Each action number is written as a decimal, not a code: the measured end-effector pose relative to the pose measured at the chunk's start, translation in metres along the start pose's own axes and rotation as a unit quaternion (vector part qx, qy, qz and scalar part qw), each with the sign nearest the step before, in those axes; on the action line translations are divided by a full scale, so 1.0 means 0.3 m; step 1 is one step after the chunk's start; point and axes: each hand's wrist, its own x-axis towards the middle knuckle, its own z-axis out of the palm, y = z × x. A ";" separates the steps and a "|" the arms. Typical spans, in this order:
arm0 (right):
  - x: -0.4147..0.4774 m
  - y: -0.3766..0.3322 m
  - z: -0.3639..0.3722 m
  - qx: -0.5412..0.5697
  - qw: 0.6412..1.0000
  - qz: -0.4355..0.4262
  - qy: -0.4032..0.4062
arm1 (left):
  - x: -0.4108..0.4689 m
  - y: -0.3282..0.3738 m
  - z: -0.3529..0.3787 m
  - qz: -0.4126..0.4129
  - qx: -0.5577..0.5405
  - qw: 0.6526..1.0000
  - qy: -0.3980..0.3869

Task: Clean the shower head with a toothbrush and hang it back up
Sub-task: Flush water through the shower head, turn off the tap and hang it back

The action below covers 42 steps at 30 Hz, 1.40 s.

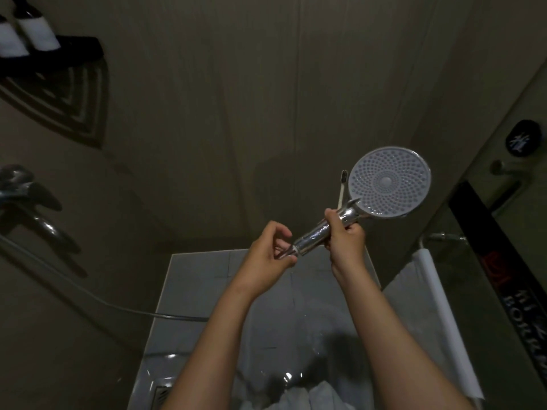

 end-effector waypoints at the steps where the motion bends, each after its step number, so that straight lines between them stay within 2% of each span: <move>1: -0.005 0.001 0.001 0.001 1.000 0.001 -0.002 | -0.004 0.005 0.000 0.010 0.009 1.000 0.005; 6: -0.021 0.003 0.003 0.005 1.000 -0.005 0.009 | -0.016 0.012 0.004 0.024 0.045 0.998 0.021; 12: -0.048 0.011 -0.007 0.011 1.000 -0.011 0.023 | -0.007 0.017 -0.016 -0.077 -0.029 0.996 -0.028; 18: -0.042 0.009 -0.017 -0.005 0.999 -0.011 0.032 | -0.016 -0.011 -0.011 -0.045 -0.031 0.997 -0.058; 25: -0.044 0.003 -0.029 0.008 0.999 -0.003 0.031 | -0.011 -0.012 0.023 0.072 0.052 0.996 0.006; 27: -0.041 0.004 -0.029 0.010 0.999 -0.006 0.036 | -0.012 -0.009 0.022 0.062 0.054 0.997 -0.003; 30: -0.035 0.010 -0.033 0.003 0.999 -0.004 0.042 | -0.013 -0.001 0.017 -0.010 0.005 0.998 -0.058; 33: -0.035 0.016 -0.030 0.004 0.999 0.006 0.040 | -0.019 0.001 0.007 -0.068 -0.049 0.994 -0.076; 38: -0.042 0.027 -0.020 0.007 0.999 0.014 0.045 | -0.026 -0.025 -0.012 -0.051 -0.076 0.993 -0.073; 42: -0.043 0.029 -0.016 0.000 0.999 0.016 0.049 | -0.019 -0.028 -0.007 -0.010 -0.032 0.999 -0.034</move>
